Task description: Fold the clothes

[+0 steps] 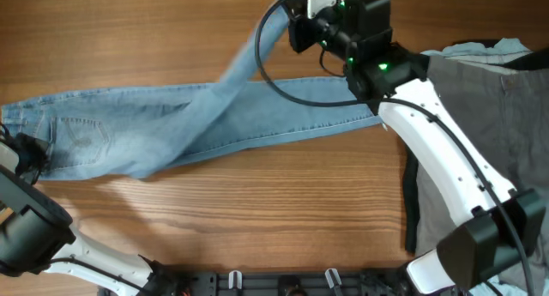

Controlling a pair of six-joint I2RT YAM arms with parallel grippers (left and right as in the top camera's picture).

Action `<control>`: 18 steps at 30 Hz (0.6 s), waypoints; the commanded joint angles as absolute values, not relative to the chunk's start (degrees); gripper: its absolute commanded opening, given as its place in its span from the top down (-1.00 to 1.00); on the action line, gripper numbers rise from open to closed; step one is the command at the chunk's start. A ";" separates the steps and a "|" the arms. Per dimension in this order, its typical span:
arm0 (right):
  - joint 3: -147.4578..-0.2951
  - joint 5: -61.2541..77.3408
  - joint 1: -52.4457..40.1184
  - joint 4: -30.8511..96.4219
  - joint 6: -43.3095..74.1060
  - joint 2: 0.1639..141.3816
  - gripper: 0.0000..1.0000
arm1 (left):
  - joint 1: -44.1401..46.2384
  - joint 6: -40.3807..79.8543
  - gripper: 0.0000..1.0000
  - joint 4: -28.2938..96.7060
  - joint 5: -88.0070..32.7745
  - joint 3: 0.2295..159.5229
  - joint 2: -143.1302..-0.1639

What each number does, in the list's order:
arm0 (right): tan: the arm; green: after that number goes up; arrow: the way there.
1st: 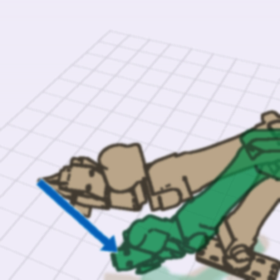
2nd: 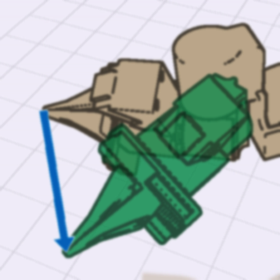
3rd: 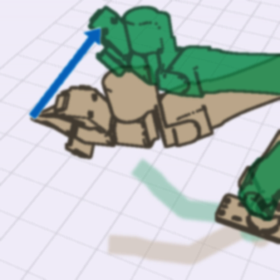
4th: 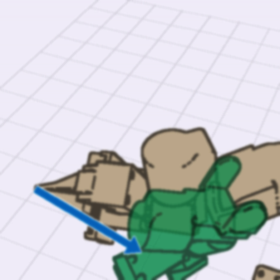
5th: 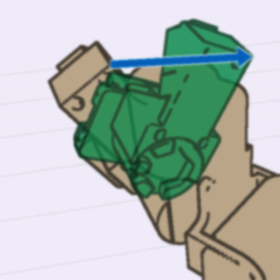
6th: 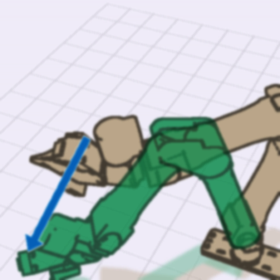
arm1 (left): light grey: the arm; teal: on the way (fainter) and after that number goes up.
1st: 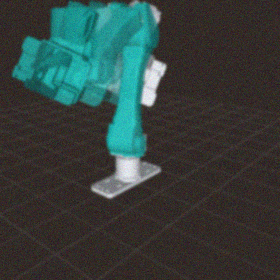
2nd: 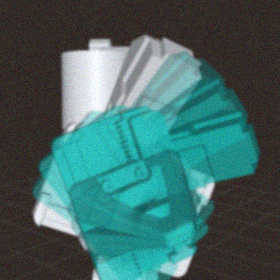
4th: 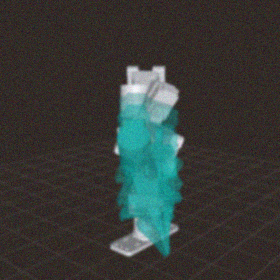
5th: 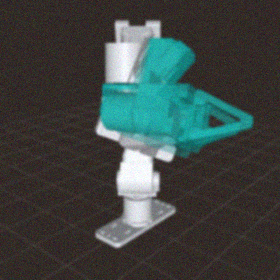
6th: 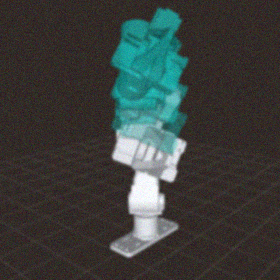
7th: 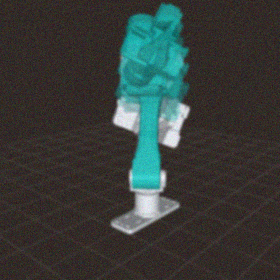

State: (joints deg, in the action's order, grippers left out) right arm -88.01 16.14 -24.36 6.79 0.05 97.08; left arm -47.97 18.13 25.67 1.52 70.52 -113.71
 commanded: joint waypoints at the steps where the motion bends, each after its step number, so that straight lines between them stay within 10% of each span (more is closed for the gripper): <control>1: -93.01 31.55 -29.02 -8.25 5.80 94.96 0.91 | -48.45 17.10 0.92 27.73 4.60 70.94 -115.52; 6: -96.44 8.38 -34.24 13.37 -7.55 95.79 0.92 | -48.45 17.10 0.92 28.95 4.58 70.94 -115.52; 18: -95.98 18.17 -5.10 49.23 -8.05 110.96 0.91 | -48.45 17.12 0.92 29.17 4.49 70.94 -115.52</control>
State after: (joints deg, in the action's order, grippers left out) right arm -95.18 17.80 -7.66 48.97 -6.33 110.08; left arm -47.59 18.09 29.32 1.39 71.22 -113.71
